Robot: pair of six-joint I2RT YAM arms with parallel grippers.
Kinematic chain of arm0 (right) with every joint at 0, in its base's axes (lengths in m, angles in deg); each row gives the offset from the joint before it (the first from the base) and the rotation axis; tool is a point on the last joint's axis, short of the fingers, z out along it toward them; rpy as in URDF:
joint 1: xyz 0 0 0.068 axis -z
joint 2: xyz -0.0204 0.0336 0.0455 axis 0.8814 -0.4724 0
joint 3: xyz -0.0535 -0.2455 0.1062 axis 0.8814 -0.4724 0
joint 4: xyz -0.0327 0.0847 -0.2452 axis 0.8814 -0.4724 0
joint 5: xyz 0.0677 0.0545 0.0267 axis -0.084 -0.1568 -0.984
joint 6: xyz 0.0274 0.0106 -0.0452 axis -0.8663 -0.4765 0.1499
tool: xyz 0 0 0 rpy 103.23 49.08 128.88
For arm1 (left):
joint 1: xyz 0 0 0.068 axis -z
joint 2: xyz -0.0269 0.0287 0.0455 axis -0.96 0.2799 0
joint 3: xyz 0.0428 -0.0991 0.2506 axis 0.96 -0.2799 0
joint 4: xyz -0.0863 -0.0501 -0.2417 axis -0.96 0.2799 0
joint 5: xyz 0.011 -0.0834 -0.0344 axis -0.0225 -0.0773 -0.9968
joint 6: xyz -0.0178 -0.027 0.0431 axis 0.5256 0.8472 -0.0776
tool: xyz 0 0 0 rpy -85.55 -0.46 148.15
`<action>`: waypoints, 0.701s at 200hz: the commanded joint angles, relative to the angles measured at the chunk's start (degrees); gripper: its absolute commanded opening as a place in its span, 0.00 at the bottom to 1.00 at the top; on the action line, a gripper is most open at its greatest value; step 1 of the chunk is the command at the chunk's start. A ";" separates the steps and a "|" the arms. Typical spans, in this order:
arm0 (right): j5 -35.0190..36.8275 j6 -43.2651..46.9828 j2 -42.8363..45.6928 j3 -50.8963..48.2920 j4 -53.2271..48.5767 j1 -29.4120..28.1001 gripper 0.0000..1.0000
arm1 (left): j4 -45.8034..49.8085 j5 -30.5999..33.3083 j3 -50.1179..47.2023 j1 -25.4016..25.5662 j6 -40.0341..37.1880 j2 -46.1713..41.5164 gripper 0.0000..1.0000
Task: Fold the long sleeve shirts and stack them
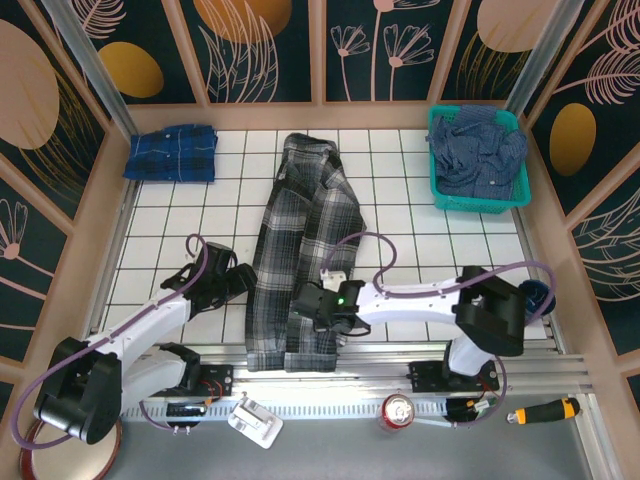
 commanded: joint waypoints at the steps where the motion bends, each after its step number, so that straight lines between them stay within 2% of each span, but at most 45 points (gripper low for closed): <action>1: 2.38 -1.68 3.65 -2.24 -2.82 -0.47 0.00 | -1.14 0.22 -0.09 0.16 1.20 -0.23 0.72; 54: 0.74 -1.29 4.18 -5.32 -2.25 -0.43 0.00 | -0.63 -0.82 -0.61 0.26 1.01 -0.07 0.72; 68: -2.22 1.32 4.74 -6.61 2.31 0.07 0.00 | -0.38 -1.33 -1.02 0.24 0.75 -0.02 0.72; 78: -3.58 2.29 4.24 -7.22 5.50 0.29 0.06 | -0.28 -1.75 -1.22 0.22 0.74 -0.12 0.72; 89: -4.86 3.71 2.55 -7.54 8.43 0.63 0.06 | -0.03 -2.37 -1.42 0.27 0.91 -0.36 0.73; 124: -1.87 1.74 -2.35 -5.96 1.31 2.01 0.04 | 2.65 -3.08 -2.08 1.73 2.18 -4.26 0.72; 140: -1.01 2.60 0.92 -6.26 1.39 1.94 0.11 | 3.90 -3.91 -2.91 2.28 3.14 -6.84 0.69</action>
